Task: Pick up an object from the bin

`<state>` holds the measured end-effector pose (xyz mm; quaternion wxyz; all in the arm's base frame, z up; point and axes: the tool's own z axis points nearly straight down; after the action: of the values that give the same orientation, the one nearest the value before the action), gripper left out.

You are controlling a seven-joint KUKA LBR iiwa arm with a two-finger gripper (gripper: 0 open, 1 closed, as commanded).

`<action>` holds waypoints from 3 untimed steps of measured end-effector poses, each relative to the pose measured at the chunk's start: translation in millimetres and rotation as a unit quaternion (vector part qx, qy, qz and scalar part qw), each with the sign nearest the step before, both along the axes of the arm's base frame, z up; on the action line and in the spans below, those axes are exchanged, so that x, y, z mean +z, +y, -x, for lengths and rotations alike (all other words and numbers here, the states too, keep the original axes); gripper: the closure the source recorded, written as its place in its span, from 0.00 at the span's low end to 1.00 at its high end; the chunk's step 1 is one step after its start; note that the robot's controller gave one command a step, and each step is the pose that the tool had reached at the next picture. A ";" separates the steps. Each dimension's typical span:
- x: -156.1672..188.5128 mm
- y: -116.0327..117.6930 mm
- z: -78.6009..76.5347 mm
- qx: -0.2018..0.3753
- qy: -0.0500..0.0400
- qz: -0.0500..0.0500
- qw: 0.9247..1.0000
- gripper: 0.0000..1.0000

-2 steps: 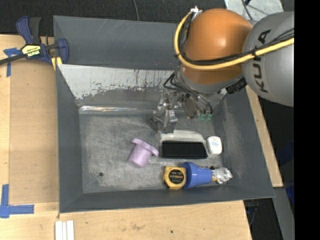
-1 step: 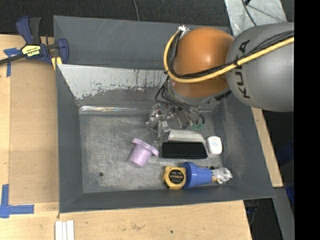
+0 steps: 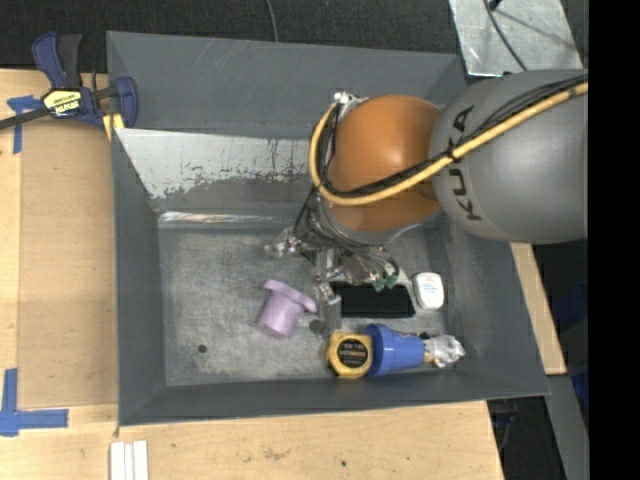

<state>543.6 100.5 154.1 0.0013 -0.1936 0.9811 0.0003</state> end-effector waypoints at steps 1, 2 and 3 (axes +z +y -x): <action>0.1 -0.3 -0.1 0.000 0.000 0.000 1.000 0.00; -72.9 19.7 -9.9 0.053 -0.008 -0.001 0.999 1.00; -72.9 19.7 -9.9 0.052 -0.008 -0.001 0.999 1.00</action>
Offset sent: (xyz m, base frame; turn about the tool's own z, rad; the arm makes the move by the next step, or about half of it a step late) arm 0.0021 0.0182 -0.0841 -0.1085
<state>553.5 120.2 81.1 0.0095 -0.2447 0.9696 0.0001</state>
